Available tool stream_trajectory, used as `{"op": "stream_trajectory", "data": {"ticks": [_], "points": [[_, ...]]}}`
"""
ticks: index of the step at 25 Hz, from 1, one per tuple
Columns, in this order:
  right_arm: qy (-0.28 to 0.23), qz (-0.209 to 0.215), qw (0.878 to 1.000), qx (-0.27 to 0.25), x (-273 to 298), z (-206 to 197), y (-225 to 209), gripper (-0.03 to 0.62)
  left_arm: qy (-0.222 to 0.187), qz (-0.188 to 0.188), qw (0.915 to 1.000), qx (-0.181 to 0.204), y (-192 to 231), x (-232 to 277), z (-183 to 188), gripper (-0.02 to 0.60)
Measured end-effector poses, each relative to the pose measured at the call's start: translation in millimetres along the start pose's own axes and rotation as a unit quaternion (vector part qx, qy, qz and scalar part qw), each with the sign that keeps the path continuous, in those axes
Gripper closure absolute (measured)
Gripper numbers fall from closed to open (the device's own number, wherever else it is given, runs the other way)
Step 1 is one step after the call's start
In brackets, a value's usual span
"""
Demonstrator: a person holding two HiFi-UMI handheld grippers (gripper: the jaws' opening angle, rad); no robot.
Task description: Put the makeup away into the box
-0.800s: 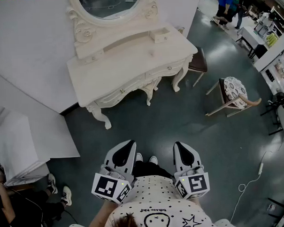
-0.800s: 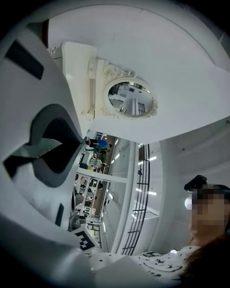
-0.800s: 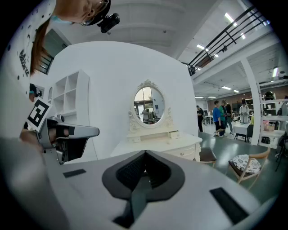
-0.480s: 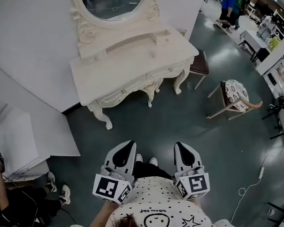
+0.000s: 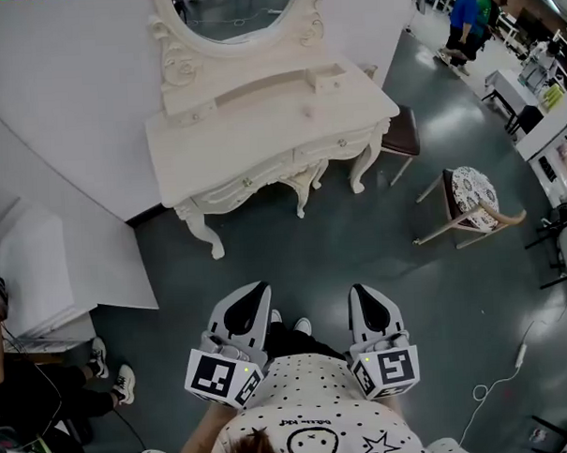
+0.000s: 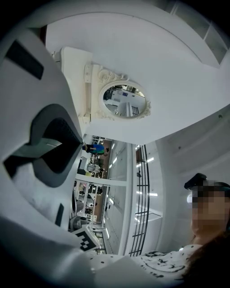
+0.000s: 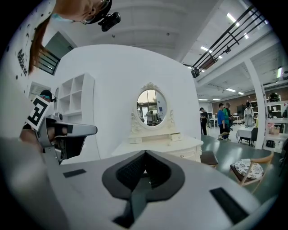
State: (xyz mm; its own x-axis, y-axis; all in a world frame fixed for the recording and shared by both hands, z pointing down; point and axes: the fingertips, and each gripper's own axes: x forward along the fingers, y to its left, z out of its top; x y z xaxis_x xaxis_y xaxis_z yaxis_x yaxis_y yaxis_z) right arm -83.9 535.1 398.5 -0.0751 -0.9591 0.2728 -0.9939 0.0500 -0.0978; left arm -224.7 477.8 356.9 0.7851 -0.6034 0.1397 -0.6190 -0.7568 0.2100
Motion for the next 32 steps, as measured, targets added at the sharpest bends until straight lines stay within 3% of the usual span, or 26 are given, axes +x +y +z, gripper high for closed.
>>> {"op": "stream_trajectory", "data": {"ticks": [6,16,23,32], "points": [[-0.017,0.001,1.000,-0.022,-4.9,4.3,-7.1,0.586,0.000,-0.003,1.0000,0.005,-8.8,6.9,-3.4,0.586],[0.009,0.012,1.000,-0.007,16.9,-4.6,-15.8,0.586,0.005,0.006,0.9999,-0.009,3.2,24.6,-4.3,0.586],[0.020,0.007,1.000,-0.002,65.9,3.3,-29.7,0.586,0.005,0.001,0.9999,-0.016,37.7,65.0,3.8,0.586],[-0.001,-0.011,1.000,-0.003,155.4,58.4,-40.0,0.586,-0.003,-0.036,0.9994,0.000,98.3,138.5,54.4,0.586]]}}
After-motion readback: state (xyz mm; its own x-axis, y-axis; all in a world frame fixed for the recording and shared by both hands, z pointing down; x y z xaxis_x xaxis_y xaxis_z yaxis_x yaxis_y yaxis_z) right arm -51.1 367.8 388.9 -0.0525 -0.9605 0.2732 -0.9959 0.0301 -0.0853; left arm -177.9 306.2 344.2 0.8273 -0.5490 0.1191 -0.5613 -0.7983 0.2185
